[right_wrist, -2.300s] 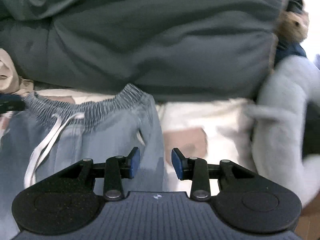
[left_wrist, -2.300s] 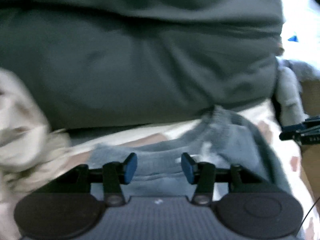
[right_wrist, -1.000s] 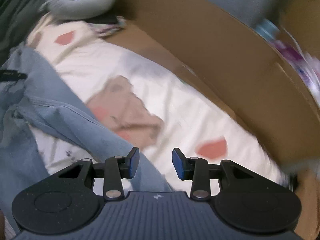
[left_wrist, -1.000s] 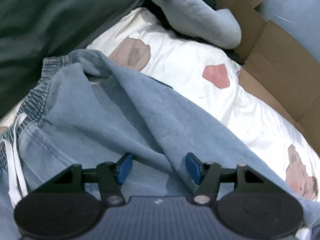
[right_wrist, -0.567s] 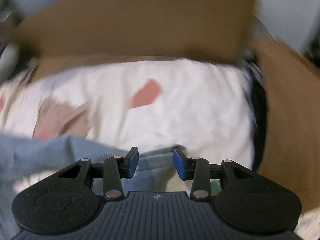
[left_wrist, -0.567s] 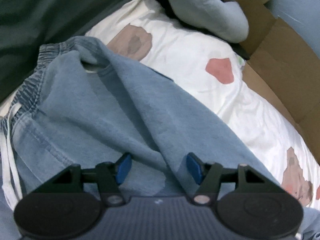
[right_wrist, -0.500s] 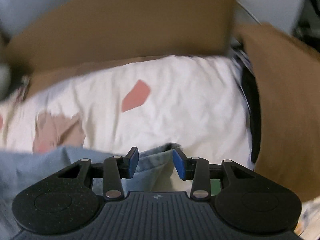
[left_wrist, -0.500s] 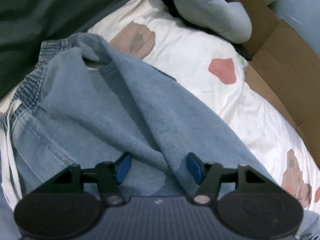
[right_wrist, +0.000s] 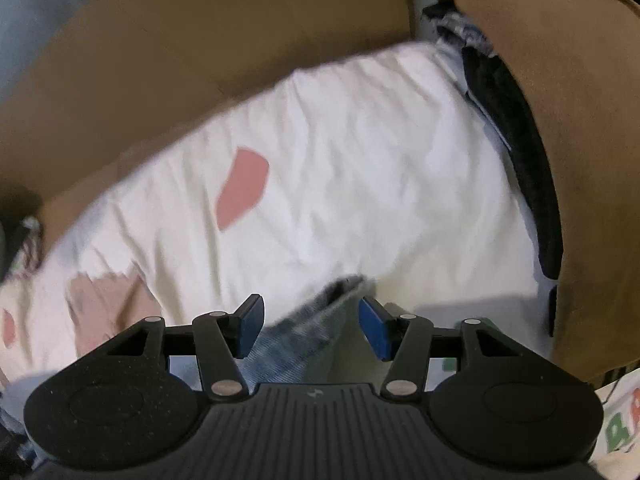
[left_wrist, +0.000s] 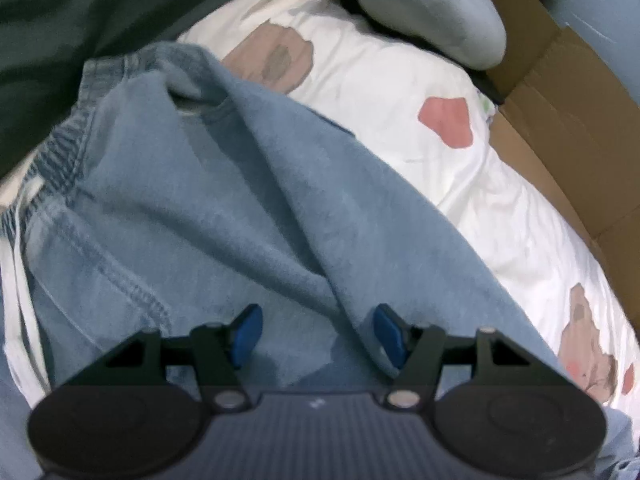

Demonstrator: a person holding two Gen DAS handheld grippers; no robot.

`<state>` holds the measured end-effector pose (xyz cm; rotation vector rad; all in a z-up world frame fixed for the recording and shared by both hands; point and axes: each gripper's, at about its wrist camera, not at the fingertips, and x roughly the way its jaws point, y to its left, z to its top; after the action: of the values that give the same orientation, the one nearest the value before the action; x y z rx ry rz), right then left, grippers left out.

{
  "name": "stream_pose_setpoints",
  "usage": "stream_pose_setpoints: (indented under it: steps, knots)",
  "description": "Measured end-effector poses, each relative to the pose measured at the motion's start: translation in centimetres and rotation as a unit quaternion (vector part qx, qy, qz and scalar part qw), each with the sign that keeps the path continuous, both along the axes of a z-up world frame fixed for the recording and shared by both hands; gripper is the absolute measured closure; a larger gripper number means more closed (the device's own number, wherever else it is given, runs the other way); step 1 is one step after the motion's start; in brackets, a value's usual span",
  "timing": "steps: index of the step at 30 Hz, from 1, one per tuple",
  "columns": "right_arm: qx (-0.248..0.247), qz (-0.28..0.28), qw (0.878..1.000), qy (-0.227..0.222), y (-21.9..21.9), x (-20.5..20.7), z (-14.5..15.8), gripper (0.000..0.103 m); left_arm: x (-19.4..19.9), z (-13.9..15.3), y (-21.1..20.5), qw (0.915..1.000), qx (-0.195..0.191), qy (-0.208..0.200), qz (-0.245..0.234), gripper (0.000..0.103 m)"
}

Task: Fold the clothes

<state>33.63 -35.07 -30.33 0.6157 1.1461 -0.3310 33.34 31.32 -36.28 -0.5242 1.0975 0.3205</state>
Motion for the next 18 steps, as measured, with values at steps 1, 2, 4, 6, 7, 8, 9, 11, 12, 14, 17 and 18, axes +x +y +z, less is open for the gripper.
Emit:
stream_pose_setpoints:
  steps: [1,2,4,6,7,8,9,11,12,14,17,18]
  knots:
    - [0.005,-0.002,1.000,0.008,-0.2,-0.1,-0.4,0.044,-0.1,-0.1,0.2,0.9999,-0.012,-0.003,0.003,0.038]
    - [0.010,-0.004,1.000,0.016,-0.4,-0.2,-0.8,0.045,-0.1,-0.1,0.3,0.9997,-0.022,-0.010,0.004,0.038]
    - [0.023,0.000,0.999,0.023,-0.8,-0.6,-1.5,0.065,0.0,-0.2,0.4,0.9993,-0.031,-0.020,0.005,0.038]
    - [0.046,0.006,0.999,0.026,-1.1,-0.9,-2.1,0.082,0.2,-0.2,0.8,0.9986,-0.042,-0.030,0.015,0.038]
    - [0.058,0.008,0.998,0.025,-1.4,-1.1,-2.2,0.086,0.3,-0.3,1.0,0.9980,-0.049,-0.034,0.022,0.038]
    - [0.065,0.012,0.998,0.021,-1.5,-1.3,-2.1,0.089,0.4,-0.4,1.2,0.9974,-0.055,-0.037,0.028,0.038]
    - [0.065,0.021,0.998,0.012,-1.6,-1.5,-1.8,0.093,0.5,-0.5,1.4,0.9967,-0.062,-0.040,0.033,0.038]
    - [0.061,0.035,0.998,-0.005,-1.7,-1.8,-0.8,0.095,0.7,-0.6,1.7,0.9955,-0.073,-0.044,0.041,0.038]
    - [0.058,0.042,0.997,-0.014,-1.8,-2.0,-0.3,0.096,0.8,-0.7,1.9,0.9951,-0.077,-0.045,0.042,0.038]
    - [0.046,0.051,0.997,-0.030,-2.0,-2.0,0.8,0.096,1.0,-0.7,2.2,0.9942,-0.085,-0.047,0.046,0.038]
    - [0.026,0.062,0.996,-0.054,-2.3,-2.0,2.5,0.097,1.2,-0.6,2.3,0.9924,-0.097,-0.053,0.055,0.043]
    - [0.017,0.064,0.996,-0.061,-2.5,-1.9,2.9,0.097,1.1,-0.4,2.3,0.9918,-0.100,-0.055,0.057,0.044]
